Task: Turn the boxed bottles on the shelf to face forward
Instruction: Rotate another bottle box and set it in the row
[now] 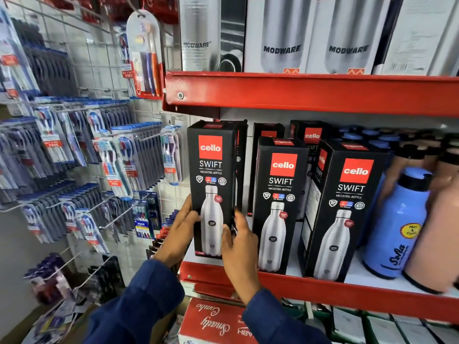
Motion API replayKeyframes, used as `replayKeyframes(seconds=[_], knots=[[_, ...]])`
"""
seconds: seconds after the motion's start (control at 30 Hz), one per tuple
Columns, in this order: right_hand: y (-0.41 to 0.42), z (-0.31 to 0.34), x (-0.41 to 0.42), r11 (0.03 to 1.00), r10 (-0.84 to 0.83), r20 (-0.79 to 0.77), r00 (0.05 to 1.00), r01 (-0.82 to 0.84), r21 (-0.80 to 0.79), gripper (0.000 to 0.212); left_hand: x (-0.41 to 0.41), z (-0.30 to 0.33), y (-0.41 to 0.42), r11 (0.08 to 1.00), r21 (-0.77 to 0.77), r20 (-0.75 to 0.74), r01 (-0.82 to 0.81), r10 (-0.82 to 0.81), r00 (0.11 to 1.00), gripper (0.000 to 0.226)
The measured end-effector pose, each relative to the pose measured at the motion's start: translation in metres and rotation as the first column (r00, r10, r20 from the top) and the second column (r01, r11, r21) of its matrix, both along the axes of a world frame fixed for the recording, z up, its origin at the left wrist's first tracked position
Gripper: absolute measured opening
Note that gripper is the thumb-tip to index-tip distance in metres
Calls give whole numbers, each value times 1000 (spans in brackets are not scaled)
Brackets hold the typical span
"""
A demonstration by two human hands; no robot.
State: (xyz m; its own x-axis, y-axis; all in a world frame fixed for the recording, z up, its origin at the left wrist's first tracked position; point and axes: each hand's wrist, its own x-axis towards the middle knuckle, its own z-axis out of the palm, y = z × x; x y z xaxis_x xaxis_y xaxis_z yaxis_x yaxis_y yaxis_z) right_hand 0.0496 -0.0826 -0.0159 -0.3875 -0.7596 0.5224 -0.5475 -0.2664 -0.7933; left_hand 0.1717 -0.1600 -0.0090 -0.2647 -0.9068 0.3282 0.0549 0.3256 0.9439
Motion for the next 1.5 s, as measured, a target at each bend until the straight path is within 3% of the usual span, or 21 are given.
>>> replayKeyframes(seconds=[0.4,0.63,0.9,1.23,1.37,1.5], knots=[[-3,-29,-12,992,19,-57,998,-12,128,46,4,-31,7,998,-18,132,-67,68,989,52],[8,-44,-10,973,33,-163,986,6,231,45,10,-65,22,958,-82,301,-273,285,910,50],[20,-47,-10,972,39,-157,987,-1,237,46,8,-70,33,915,-171,361,-364,402,841,53],[36,-47,-11,982,50,-134,990,-24,189,48,8,-75,44,893,-235,378,-384,448,810,42],[44,-48,-17,988,63,-72,995,-52,145,49,9,-73,49,894,-228,336,-385,443,831,50],[69,-52,-33,1000,-16,55,998,16,-10,43,4,-66,69,750,-348,142,-562,635,760,39]])
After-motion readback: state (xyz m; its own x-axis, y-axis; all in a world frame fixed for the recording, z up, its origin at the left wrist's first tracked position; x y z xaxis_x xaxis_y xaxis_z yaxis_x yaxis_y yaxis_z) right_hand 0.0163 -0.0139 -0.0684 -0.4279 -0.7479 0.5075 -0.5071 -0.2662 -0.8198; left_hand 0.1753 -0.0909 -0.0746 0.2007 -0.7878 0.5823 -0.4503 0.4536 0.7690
